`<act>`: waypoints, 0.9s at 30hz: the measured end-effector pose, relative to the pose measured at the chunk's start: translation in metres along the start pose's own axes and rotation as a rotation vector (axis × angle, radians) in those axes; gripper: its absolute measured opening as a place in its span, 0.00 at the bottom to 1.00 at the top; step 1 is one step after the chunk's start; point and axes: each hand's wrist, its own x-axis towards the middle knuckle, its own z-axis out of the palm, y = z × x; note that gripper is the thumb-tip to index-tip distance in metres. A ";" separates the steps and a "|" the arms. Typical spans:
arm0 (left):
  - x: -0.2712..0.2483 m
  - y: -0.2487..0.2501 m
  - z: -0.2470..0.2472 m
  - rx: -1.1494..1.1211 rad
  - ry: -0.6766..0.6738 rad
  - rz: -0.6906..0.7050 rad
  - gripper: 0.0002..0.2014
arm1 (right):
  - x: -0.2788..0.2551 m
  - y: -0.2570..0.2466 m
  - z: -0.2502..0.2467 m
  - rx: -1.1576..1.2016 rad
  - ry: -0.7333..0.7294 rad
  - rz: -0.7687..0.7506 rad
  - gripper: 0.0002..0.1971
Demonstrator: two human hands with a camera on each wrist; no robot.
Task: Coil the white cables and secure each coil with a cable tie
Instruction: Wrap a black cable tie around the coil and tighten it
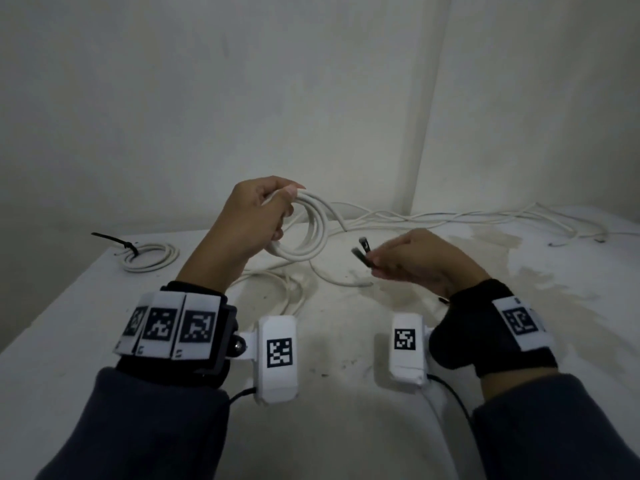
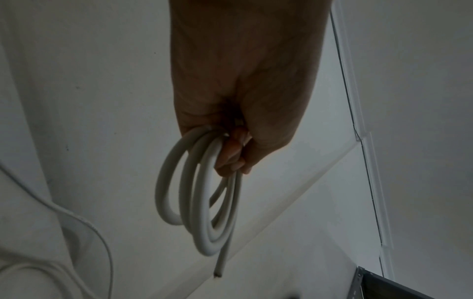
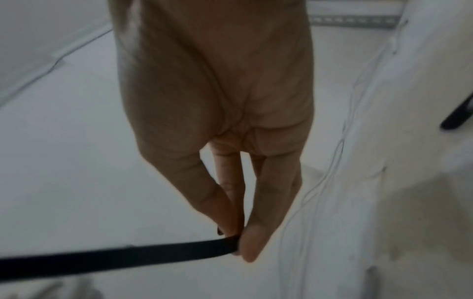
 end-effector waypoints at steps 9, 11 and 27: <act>0.004 0.007 -0.007 -0.245 0.207 -0.076 0.11 | -0.036 -0.061 0.030 0.129 -0.141 -0.357 0.02; 0.004 0.011 -0.008 -0.287 0.215 -0.060 0.11 | -0.039 -0.072 0.035 0.145 -0.144 -0.390 0.06; -0.007 0.028 -0.008 -0.056 0.079 0.018 0.11 | -0.052 -0.092 0.035 0.034 -0.185 -0.553 0.12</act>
